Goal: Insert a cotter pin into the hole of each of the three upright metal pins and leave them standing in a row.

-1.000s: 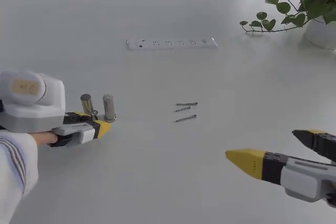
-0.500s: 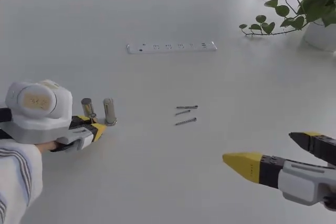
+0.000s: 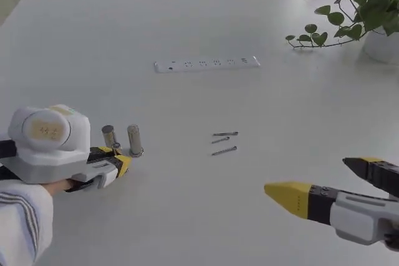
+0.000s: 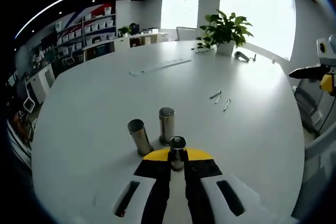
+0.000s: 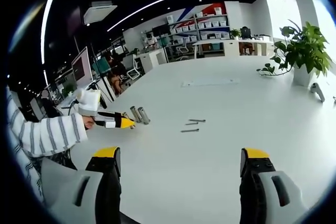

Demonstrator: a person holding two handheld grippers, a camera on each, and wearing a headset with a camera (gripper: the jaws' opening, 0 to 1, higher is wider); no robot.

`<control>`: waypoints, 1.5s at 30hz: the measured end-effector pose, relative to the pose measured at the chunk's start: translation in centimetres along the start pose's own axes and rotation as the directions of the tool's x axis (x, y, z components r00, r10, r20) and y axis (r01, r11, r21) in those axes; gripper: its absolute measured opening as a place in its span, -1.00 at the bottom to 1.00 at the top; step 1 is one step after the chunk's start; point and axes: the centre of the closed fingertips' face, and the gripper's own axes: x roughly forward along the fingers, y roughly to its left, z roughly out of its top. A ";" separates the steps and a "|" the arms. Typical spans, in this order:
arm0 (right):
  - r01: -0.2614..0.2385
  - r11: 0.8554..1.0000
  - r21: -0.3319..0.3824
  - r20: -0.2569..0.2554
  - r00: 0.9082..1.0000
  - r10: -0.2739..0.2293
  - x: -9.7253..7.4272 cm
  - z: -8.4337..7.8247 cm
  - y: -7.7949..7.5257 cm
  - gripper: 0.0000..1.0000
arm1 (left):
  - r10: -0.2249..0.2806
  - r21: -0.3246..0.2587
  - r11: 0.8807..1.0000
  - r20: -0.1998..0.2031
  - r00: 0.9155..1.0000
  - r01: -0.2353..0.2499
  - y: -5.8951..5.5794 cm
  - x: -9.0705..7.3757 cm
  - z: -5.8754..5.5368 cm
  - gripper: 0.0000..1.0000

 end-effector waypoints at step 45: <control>-0.046 0.999 -0.010 0.005 0.999 0.046 0.9 0.5 0.9 0.87 | -0.003 0.003 1.000 -0.024 1.000 0.003 -6.0 -2.8 -3.7 -0.90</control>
